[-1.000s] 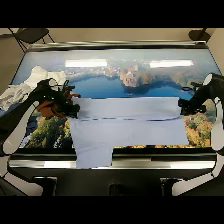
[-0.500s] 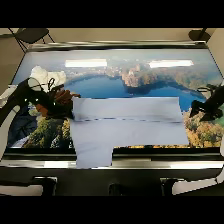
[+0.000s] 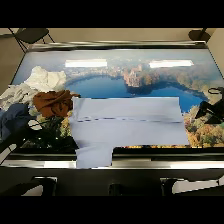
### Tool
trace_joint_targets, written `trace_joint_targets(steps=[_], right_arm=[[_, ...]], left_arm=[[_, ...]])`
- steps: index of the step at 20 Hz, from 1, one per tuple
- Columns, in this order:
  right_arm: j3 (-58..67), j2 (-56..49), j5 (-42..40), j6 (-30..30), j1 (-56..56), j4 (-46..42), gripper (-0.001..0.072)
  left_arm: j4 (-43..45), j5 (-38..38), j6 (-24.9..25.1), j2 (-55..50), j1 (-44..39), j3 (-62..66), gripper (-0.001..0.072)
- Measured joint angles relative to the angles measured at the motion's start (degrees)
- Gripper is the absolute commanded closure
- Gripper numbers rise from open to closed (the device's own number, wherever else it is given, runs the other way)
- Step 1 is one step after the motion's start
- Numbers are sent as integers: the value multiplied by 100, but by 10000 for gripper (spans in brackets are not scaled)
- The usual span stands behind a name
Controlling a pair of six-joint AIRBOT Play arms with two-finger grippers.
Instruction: Fold the shirts.
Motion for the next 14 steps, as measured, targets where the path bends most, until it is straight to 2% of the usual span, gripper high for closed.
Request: trace_joint_targets(steps=[3,4,6,7,8,10,14], right_arm=[[0,7,0,-15,-17,70,152],[0,7,-2,-15,-20,85,152],[-22,9,24,-17,-17,105,152],[-66,13,42,-20,-15,105,152],[-149,28,57,-20,-17,98,152],[-396,66,61,-24,-17,79,151],[-920,109,-28,-66,-17,37,151]], left_arm=[[-273,262,74,66,0,-245,293],[-326,332,94,70,-2,-291,335],[-385,431,111,81,-11,-369,341],[-435,479,114,81,-33,-411,412],[-446,555,129,81,-76,-466,525],[-444,684,131,76,-184,-562,675],[-487,706,114,83,-295,-634,677]])
